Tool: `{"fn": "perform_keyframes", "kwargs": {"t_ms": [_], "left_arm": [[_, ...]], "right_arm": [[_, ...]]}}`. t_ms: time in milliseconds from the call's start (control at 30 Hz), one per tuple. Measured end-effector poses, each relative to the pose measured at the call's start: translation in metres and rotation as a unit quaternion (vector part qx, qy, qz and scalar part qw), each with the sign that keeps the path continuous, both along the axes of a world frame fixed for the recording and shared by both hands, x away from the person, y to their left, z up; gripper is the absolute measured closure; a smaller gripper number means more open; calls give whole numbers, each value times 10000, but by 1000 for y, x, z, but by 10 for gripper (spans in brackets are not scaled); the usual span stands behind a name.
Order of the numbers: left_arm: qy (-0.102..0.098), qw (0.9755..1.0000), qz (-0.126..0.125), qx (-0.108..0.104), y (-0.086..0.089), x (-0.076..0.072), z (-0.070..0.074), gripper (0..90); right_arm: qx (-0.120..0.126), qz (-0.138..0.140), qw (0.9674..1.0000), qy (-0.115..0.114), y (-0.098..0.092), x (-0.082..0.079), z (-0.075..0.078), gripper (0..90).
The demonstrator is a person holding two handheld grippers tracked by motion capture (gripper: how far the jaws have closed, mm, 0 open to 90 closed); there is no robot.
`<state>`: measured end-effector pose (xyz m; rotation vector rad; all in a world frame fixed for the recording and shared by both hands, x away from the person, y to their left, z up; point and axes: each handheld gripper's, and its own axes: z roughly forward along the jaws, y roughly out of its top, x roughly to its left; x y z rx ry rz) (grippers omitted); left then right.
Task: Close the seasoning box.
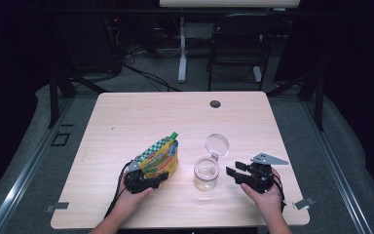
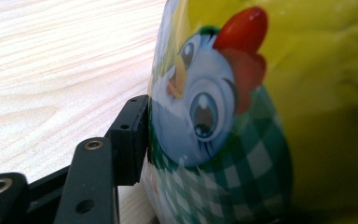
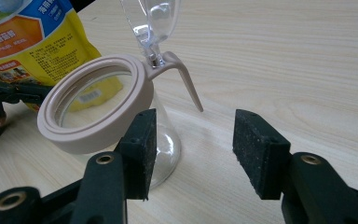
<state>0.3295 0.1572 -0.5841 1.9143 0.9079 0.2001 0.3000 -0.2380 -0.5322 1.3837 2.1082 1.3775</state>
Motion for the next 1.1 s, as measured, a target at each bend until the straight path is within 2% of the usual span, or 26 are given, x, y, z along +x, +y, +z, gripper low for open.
{"fn": "perform_keyframes", "kwargs": {"t_ms": [300, 433, 533, 700, 733, 867, 967, 1000, 1100], "left_arm": [[-98, 9999, 22, 88, 1, 0, 2, 478], [-74, 10000, 19, -30, 4, 1, 5, 481], [-125, 9999, 38, -59, 4, 0, 8, 482], [-217, 9997, 59, 32, 7, -1, 15, 482], [-292, 9995, 61, 102, 7, -1, 16, 482], [-346, 9991, 127, 216, 7, -3, 22, 482], [-483, 9974, 141, 519, 8, -4, 27, 482], [-469, 9974, 157, 516, 8, -4, 28, 482], [-621, 9950, 168, 768, 8, -7, 33, 482]], "right_arm": [[-4, 8, 10000, -7, 0, 0, 0, 497], [-24, 46, 10000, -3, 0, 0, 0, 497], [8, 29, 10000, -31, 0, 0, 0, 497], [-6, -1, 9999, -154, 1, -2, 2, 502], [-5, 9, 9998, -181, 1, -2, 2, 503], [-96, 31, 9994, -340, 2, -4, 4, 529], [-182, 62, 9985, -506, 3, -6, 7, 553], [-215, 87, 9982, -557, 4, -7, 9, 557], [-235, 189, 9981, -545, 6, -8, 10, 572]]}}
